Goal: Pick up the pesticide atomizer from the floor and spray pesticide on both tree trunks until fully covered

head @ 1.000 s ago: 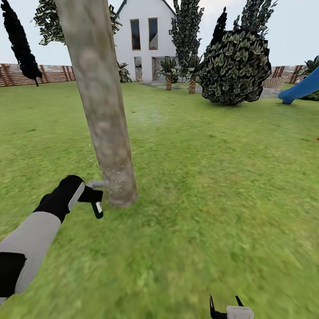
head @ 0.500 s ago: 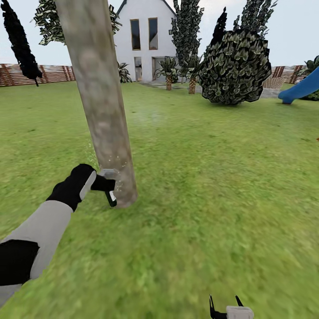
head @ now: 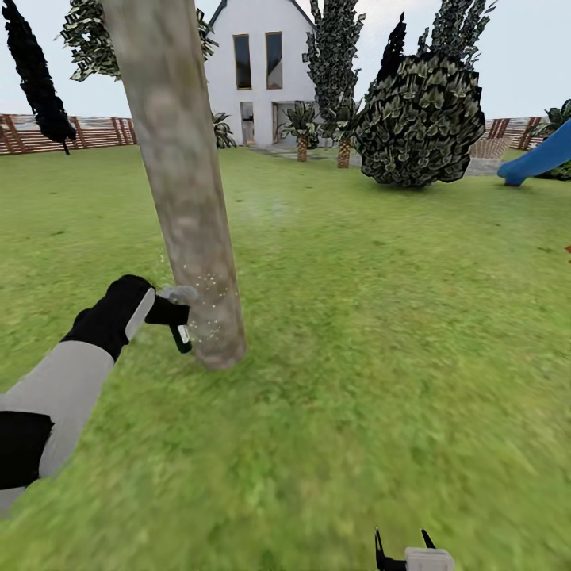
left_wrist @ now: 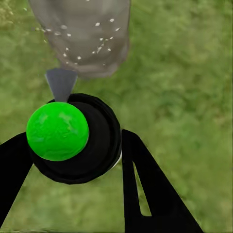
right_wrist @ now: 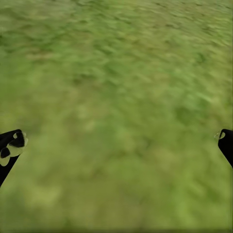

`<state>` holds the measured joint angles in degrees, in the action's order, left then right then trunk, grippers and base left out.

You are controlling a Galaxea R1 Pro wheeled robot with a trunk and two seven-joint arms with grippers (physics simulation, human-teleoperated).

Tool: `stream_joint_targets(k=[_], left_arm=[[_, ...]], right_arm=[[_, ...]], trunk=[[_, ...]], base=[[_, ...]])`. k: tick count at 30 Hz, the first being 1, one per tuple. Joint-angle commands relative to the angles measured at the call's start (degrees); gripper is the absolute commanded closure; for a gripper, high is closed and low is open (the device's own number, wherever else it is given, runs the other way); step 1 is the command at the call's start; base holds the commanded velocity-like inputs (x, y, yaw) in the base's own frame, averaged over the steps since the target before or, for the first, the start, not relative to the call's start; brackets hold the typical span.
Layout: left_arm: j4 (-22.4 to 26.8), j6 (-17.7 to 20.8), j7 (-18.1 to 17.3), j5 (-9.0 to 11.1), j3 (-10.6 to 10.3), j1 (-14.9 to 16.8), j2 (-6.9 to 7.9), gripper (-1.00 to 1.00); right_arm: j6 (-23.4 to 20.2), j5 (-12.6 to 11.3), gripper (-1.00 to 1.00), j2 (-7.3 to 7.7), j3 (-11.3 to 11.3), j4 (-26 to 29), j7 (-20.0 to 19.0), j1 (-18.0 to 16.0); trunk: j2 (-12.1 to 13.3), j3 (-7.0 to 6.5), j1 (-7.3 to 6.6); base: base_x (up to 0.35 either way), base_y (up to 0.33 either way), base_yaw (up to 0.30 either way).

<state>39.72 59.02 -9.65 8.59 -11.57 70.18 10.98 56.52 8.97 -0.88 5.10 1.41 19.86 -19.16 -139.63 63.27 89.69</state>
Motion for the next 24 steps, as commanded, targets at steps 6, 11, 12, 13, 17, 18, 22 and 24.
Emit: stream_joint_targets(k=[6, 11, 12, 13, 17, 18, 22, 24], left_arm=[[0.6, 0.1, -0.1, 0.9, -0.2, 0.7, -2.20, 1.00], [0.0, 0.1, -0.2, 0.9, -0.1, 2.8, -0.10, 1.00], [0.0, 0.1, -0.3, 0.9, 0.0, 3.0, 1.36, 1.00], [0.0, 0.1, -0.7, 0.9, -0.1, 3.1, 2.67, 1.00], [0.4, 0.1, -0.9, 0.7, -0.2, 3.7, 1.58, 1.00], [0.3, 0.1, -0.9, 0.7, -0.2, 4.4, -0.21, 1.00], [0.0, 0.1, -0.9, 0.7, -0.2, 4.9, -0.64, 1.00], [-0.1, 0.1, -1.2, 0.6, -0.3, 4.8, 2.87, 1.00]], right_arm=[[0.0, 0.0, -1.00, 0.00, 0.0, 0.0, 0.0, 0.0], [0.0, 0.0, -1.00, 0.00, 0.0, 0.0, 0.0, 0.0], [0.0, 0.0, -1.00, 0.00, 0.0, 0.0, 0.0, 0.0], [0.0, 0.0, -1.00, 0.00, 0.0, 0.0, 0.0, 0.0], [0.0, 0.0, -1.00, 0.00, 0.0, 0.0, 0.0, 0.0], [0.0, 0.0, -1.00, 0.00, 0.0, 0.0, 0.0, 0.0], [0.0, 0.0, -1.00, 0.01, 0.0, 0.0, 0.0, 0.0], [0.0, 0.0, -1.00, 0.00, 0.0, 0.0, 0.0, 0.0]], trunk=[[0.0, 0.00, 0.00], [0.0, 0.00, 0.00], [0.0, 0.00, 0.00], [0.0, 0.00, 0.00], [0.0, 0.00, 0.00], [0.0, 0.00, 0.00], [0.0, 0.00, 0.00], [0.0, 0.00, 0.00]], base=[[0.000, 0.000, 0.000], [0.000, 0.000, 0.000], [0.000, 0.000, 0.000], [0.000, 0.000, 0.000], [0.000, 0.000, 0.000], [0.000, 0.000, 0.000], [0.000, 0.000, 0.000], [0.000, 0.000, 0.000]])
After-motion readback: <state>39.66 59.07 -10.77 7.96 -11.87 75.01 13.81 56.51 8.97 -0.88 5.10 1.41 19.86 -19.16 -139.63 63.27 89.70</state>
